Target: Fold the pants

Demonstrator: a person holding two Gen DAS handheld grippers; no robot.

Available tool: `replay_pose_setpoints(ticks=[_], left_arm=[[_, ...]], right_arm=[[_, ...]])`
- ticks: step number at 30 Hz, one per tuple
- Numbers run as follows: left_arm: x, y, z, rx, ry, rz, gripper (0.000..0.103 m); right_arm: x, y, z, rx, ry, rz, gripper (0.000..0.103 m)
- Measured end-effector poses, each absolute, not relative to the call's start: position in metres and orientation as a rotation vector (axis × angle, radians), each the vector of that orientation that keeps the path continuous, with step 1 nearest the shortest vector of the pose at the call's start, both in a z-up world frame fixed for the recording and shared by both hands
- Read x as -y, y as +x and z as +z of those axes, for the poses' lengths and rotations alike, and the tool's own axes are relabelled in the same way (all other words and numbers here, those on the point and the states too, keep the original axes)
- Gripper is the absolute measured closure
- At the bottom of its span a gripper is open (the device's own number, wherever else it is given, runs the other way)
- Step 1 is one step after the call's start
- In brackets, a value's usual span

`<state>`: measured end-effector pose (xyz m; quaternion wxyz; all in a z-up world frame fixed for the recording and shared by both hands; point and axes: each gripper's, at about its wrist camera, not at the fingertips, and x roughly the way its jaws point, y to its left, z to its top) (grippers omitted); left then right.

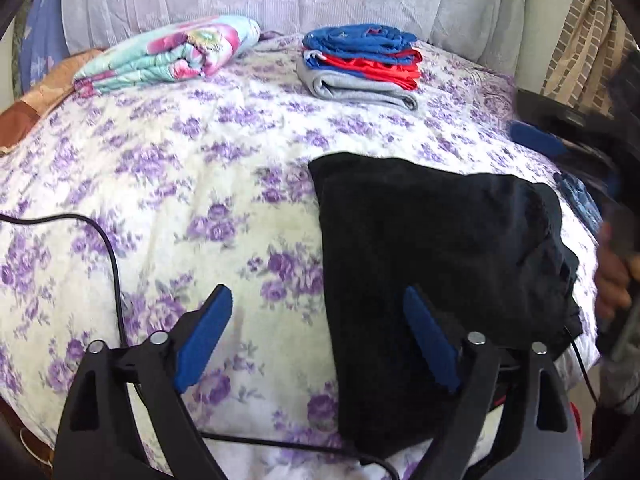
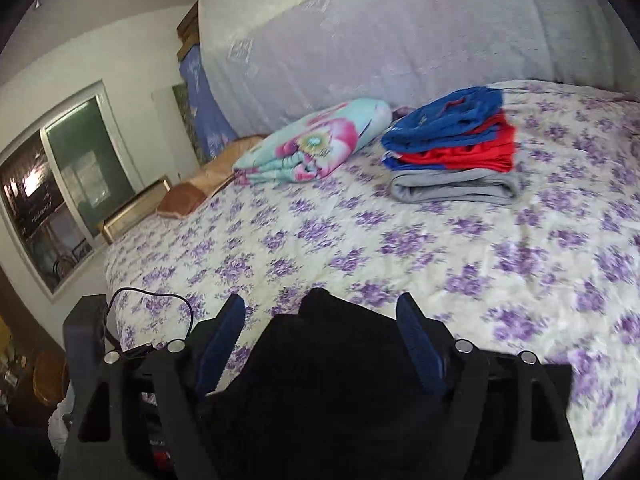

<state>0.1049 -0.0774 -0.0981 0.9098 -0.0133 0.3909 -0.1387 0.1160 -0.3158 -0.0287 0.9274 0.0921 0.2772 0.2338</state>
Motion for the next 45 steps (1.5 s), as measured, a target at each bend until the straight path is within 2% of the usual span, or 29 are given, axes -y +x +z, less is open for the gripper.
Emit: replay_pose_setpoints(ticks=[4,18,42,43,44,45], left_arm=[[0.083,0.112,-0.095,-0.781,-0.01,-0.273,0.013],[0.099,0.093,-0.092,-0.746,0.052,-0.24,0.008],[0.107,0.105,-0.115,-0.85,-0.026,-0.354,0.005],[0.106,0.107,-0.117,-0.865,-0.049,-0.381,0.006],[0.103,0.11,-0.12,-0.883,-0.084,-0.417,0.011],[0.101,0.111,-0.121,-0.897,-0.118,-0.465,0.026]], right_arm=[[0.369,0.072,-0.035,-0.517,0.275,0.377,0.013],[0.473,0.029,-0.129,-0.643,0.635,0.218,0.013],[0.434,0.051,-0.136,-0.707,0.566,0.299,0.008],[0.43,0.055,-0.137,-0.713,0.545,0.306,0.009],[0.426,0.059,-0.137,-0.72,0.529,0.31,0.011],[0.422,0.064,-0.138,-0.728,0.521,0.317,0.019]])
